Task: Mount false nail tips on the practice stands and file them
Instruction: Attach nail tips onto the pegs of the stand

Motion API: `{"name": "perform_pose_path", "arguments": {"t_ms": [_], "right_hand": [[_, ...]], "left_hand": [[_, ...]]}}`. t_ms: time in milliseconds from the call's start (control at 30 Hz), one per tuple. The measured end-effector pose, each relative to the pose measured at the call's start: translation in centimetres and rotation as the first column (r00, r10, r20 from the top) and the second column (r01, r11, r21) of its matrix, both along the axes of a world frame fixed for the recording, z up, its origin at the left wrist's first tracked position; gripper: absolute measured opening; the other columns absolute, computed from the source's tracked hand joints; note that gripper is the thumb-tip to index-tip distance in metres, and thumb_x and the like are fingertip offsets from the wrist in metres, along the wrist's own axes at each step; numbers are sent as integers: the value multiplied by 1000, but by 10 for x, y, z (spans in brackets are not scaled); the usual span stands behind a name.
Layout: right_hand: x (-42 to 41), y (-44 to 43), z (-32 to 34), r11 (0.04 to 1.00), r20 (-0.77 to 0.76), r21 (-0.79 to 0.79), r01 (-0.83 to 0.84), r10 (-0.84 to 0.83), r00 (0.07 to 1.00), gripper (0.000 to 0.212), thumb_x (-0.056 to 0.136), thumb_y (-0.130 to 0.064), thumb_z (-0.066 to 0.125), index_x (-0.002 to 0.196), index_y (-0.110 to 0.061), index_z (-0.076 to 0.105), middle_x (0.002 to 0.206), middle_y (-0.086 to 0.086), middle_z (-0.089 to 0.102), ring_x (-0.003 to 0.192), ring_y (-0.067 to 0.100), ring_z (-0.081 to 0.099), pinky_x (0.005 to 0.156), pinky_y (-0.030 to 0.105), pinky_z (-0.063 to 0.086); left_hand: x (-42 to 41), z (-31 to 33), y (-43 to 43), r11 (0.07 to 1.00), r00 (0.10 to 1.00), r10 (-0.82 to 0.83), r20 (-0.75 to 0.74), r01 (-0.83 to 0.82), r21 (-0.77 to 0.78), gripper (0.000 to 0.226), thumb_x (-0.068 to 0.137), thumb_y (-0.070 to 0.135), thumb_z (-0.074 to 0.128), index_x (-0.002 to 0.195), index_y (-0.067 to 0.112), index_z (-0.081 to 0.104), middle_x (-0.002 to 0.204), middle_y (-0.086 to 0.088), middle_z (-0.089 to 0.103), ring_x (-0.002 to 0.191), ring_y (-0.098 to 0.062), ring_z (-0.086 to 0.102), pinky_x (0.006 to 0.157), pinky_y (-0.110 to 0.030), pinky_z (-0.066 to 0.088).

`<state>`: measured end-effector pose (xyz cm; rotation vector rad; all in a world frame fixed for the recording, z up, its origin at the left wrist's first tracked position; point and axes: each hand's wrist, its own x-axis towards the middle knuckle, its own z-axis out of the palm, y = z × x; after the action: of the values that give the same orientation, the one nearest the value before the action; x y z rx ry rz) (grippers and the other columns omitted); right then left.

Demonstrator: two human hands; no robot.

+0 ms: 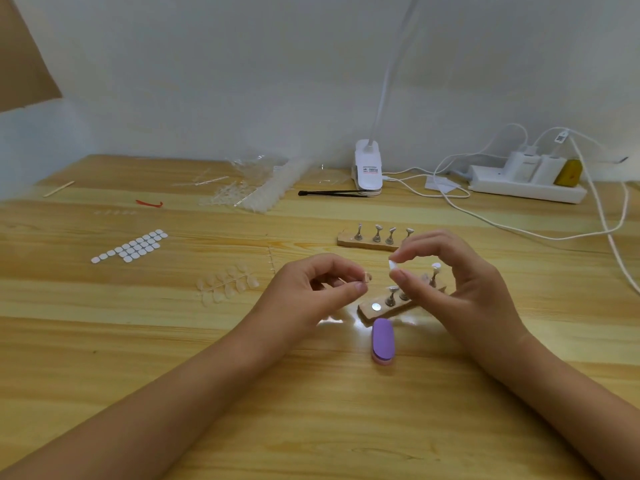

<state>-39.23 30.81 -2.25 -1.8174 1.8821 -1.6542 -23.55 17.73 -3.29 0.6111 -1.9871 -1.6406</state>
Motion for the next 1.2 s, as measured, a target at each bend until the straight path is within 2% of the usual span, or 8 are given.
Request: {"name": "perform_pose_path", "arguments": {"t_ms": [100, 200, 267, 500, 600, 867, 1033, 1200], "right_hand": [[6, -1, -2, 998, -4, -18, -58, 58, 998, 18, 81, -24, 74, 94, -14, 67, 98, 0, 65, 100, 15, 62, 90, 18, 43], [12, -1, -3, 994, 40, -37, -107, 108, 993, 22, 81, -27, 76, 94, -12, 66, 96, 0, 65, 98, 19, 64, 90, 27, 48], [14, 0, -2, 987, 107, -44, -154, 158, 982, 19, 82, -22, 73, 95, -9, 66, 94, -2, 66, 94, 18, 66, 87, 26, 51], [14, 3, 1, 978, 250, -34, -206, 208, 946, 19, 80, -12, 69, 95, -2, 64, 93, 4, 68, 90, 18, 71, 71, 25, 59], [12, 3, 0, 983, 224, -21, -185, 185, 957, 19, 80, -14, 70, 95, -5, 64, 93, 2, 68, 93, 18, 71, 69, 25, 59], [9, 0, -6, 984, 104, -18, -175, 176, 979, 17, 82, -14, 73, 98, -12, 65, 97, -4, 66, 96, 17, 70, 68, 24, 58], [9, 0, -7, 983, 95, -7, -182, 182, 979, 19, 82, -17, 71, 99, -11, 66, 99, -1, 65, 97, 18, 69, 69, 26, 59], [9, 0, -5, 985, 84, -5, -173, 172, 981, 19, 82, -18, 71, 99, -12, 65, 99, 1, 65, 96, 17, 69, 68, 27, 60]], "left_hand": [[2, -1, 5, 999, 998, -46, -33, 47, 2, 7, 85, 21, 75, 92, 22, 77, 77, 10, 68, 75, -7, 59, 70, -24, 52], [3, 0, 14, 994, 990, -106, -98, 107, 6, 15, 81, 31, 74, 92, 22, 76, 91, -9, 74, 83, -13, 67, 76, -18, 52], [3, 0, 18, 992, 985, -120, -122, 122, 10, 18, 78, 36, 73, 91, 24, 76, 90, -8, 75, 82, -11, 70, 75, -15, 51], [3, 2, 13, 996, 987, -53, -149, 64, 68, 20, 79, 23, 73, 96, 14, 74, 93, -5, 75, 87, -7, 70, 76, -12, 49], [3, 1, 13, 994, 988, -59, -142, 71, 79, 20, 80, 20, 74, 99, 12, 74, 97, -9, 75, 88, -8, 69, 77, -12, 50], [3, 1, 15, 991, 985, -85, -150, 99, 90, 20, 75, 28, 74, 92, 19, 75, 88, 2, 75, 85, -4, 69, 75, -12, 49], [3, 0, 14, 993, 989, -79, -124, 88, 74, 10, 86, 11, 71, 95, 16, 74, 89, 3, 75, 85, -4, 69, 75, -12, 49], [3, 1, 15, 995, 989, -78, -122, 86, 59, 10, 87, 11, 71, 94, 17, 74, 88, 3, 75, 85, -3, 69, 74, -11, 49]]}}
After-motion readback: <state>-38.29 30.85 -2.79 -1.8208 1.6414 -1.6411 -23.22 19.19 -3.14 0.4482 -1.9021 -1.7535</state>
